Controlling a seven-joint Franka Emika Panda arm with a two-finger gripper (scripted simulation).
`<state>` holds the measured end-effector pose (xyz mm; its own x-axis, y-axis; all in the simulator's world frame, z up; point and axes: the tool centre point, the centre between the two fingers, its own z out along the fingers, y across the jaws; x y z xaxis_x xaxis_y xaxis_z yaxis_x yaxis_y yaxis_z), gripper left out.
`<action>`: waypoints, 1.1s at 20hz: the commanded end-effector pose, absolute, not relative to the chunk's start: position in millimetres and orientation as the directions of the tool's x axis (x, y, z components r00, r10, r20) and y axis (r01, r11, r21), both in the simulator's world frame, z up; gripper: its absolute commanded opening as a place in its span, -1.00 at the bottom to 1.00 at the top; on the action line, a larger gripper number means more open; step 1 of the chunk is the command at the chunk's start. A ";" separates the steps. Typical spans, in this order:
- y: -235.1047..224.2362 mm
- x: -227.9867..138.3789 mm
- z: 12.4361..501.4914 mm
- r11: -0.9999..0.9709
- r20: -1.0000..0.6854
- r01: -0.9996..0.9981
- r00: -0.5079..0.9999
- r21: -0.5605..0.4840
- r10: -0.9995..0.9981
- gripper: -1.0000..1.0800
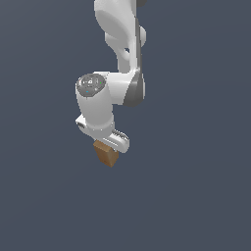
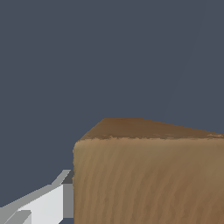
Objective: Pick up the object and move it to a goal position.
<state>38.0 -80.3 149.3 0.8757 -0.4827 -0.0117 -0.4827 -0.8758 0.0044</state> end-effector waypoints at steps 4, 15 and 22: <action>-93.7 13.5 169.7 -0.876 -0.002 -0.483 0.876 -0.001 -0.483 -1.00; -132.9 -68.9 214.7 -0.876 -0.002 -0.483 0.876 -0.002 -0.483 -1.00; -154.9 -112.4 239.9 -0.876 -0.001 -0.483 0.876 -0.003 -0.483 -1.00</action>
